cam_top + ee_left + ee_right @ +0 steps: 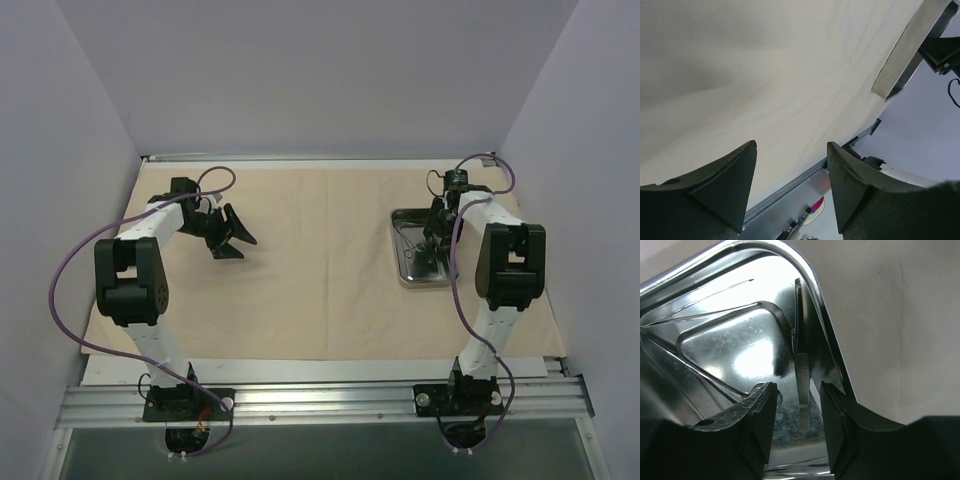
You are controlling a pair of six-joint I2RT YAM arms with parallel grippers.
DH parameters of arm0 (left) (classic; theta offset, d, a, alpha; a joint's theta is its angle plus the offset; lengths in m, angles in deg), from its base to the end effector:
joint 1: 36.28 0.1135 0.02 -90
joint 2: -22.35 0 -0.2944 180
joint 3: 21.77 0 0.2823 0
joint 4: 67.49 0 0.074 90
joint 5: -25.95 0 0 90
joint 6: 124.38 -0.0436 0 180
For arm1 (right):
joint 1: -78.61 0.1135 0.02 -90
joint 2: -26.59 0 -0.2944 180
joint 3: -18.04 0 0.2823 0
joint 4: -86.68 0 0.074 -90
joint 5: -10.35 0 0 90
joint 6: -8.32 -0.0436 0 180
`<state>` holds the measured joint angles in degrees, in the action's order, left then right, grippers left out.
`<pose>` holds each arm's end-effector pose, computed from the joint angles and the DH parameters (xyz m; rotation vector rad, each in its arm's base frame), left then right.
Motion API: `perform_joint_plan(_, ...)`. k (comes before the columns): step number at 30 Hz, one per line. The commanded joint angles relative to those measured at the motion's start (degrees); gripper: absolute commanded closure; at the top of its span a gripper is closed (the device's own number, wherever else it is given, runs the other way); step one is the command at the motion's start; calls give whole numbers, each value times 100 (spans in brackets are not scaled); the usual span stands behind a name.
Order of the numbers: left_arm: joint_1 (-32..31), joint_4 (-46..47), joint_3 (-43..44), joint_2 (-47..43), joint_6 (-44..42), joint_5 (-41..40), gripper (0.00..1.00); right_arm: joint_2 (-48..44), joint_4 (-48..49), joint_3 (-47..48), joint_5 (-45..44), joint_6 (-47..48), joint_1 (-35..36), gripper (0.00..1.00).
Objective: Open and lay out the surgical kit
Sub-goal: Pick up the medical item from the container.
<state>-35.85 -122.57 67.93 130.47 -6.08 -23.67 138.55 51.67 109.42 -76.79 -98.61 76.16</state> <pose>0.4100 -0.0252 0.2013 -0.5562 2.7802 -1.1094 0.4605 -0.0175 0.1903 0.4093 2.5142 0.1625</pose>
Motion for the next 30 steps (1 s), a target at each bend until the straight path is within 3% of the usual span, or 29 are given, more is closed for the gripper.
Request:
perform_joint_plan(1, 19, -140, 141, -273, -184, 49, 33, 273, -2, 17, -268, 31, 44, 60)
perform_joint_plan(4, -155, -175, 141, -291, -193, 93, 33, 379, 86, -53, -443, 49, 53, 65)
perform_joint_plan(7, -183, -219, 167, -343, -228, 119, 33, 379, 138, -185, -417, 84, 53, 77)
perform_joint_plan(8, -183, -237, 167, -361, -263, 102, 33, 370, 156, -220, -417, 102, 53, 85)
perform_joint_plan(13, -210, -219, 106, -405, -289, 110, 33, 248, 68, -247, -575, 163, 53, 97)
perform_joint_plan(30, -490, -184, 255, -695, -210, 269, 33, -447, -503, 306, -453, 199, 61, 100)
